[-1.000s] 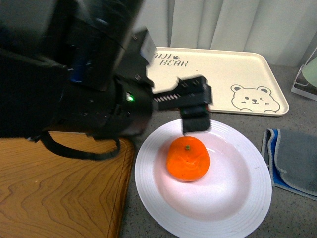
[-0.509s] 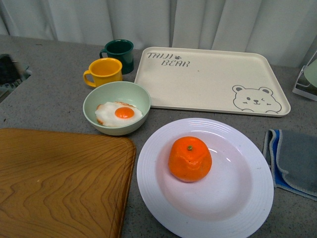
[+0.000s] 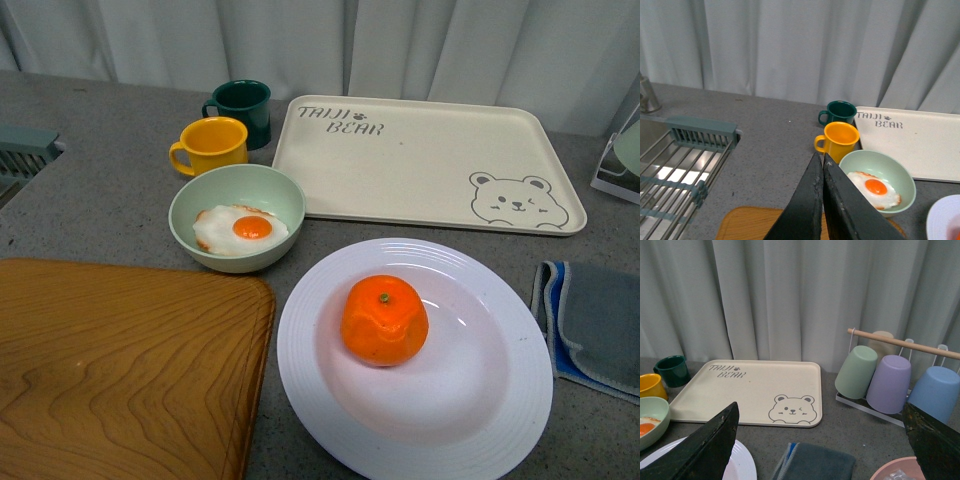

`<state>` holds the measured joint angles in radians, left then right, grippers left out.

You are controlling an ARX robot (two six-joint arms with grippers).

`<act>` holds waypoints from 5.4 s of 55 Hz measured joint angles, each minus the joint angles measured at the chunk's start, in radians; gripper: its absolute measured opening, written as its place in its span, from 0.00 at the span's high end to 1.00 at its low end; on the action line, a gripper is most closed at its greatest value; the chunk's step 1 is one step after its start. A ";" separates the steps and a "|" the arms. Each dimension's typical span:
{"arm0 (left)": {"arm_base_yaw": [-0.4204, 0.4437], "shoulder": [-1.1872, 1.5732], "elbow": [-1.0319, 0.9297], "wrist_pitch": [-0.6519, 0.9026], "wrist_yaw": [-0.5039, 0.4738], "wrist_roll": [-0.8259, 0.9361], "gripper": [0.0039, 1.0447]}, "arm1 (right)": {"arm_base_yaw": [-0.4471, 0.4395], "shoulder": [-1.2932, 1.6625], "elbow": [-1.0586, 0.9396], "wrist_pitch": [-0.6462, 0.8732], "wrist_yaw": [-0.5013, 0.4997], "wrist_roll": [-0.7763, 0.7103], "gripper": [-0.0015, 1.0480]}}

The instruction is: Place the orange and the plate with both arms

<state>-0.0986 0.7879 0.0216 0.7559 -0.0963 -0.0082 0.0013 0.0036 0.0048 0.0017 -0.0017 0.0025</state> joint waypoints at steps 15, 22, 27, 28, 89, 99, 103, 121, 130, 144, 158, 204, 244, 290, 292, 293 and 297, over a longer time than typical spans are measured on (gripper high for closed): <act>0.095 -0.235 -0.003 -0.211 0.094 0.001 0.97 | 0.000 0.000 0.000 0.000 0.000 0.000 0.09; 0.096 -0.330 -0.003 -0.299 0.094 0.001 0.97 | 0.000 0.000 0.000 0.000 0.000 0.000 0.09; 0.096 -0.385 -0.003 -0.352 0.094 0.001 0.97 | 0.000 0.000 0.000 0.000 0.000 0.000 0.09; 0.096 -0.394 -0.003 -0.360 0.094 0.001 0.97 | 0.000 0.000 0.000 0.000 0.000 0.000 0.09; 0.096 -0.784 -0.003 -0.754 0.095 0.001 0.69 | 0.078 0.259 0.063 0.043 0.173 -0.092 0.09; 0.096 -0.784 -0.003 -0.754 0.095 0.001 0.32 | 0.209 0.983 0.251 0.193 0.057 0.064 0.09; 0.096 -0.784 -0.003 -0.754 0.095 0.001 0.19 | 0.245 1.198 0.325 0.161 0.015 0.129 0.09; 0.096 -0.784 -0.003 -0.754 0.095 0.003 0.06 | 0.273 1.612 0.517 0.058 -0.059 0.294 0.09; 0.096 -0.784 -0.003 -0.754 0.095 0.003 0.06 | 0.287 1.698 0.573 -0.009 -0.073 0.338 0.09; 0.096 -0.784 -0.003 -0.754 0.095 0.003 0.06 | 0.304 1.834 0.642 -0.038 -0.068 0.402 0.09; 0.096 -0.784 -0.003 -0.754 0.095 0.003 0.06 | 0.309 1.921 0.708 -0.052 -0.080 0.451 0.21; 0.096 -0.784 -0.003 -0.754 0.095 0.003 0.06 | 0.212 1.835 0.567 0.201 -0.375 0.697 0.89; 0.096 -0.784 -0.003 -0.754 0.096 0.003 0.06 | 0.071 1.850 0.399 0.895 -0.594 0.907 0.99; 0.096 -0.784 -0.003 -0.754 0.095 0.003 0.06 | 0.069 2.401 1.300 0.642 -0.582 1.048 0.99; 0.096 -0.784 -0.003 -0.754 0.095 0.003 0.06 | 0.070 2.412 1.321 0.623 -0.579 1.044 0.99; 0.096 -0.784 -0.003 -0.754 0.095 0.003 0.06 | 0.071 2.418 1.332 0.610 -0.576 1.041 0.99; 0.096 -0.784 -0.003 -0.754 0.095 0.003 0.06 | 0.071 2.427 1.352 0.582 -0.575 1.030 0.99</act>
<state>-0.0025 0.0036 0.0185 0.0017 -0.0010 -0.0051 0.0719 2.4310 1.3571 0.5835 -0.5762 1.0321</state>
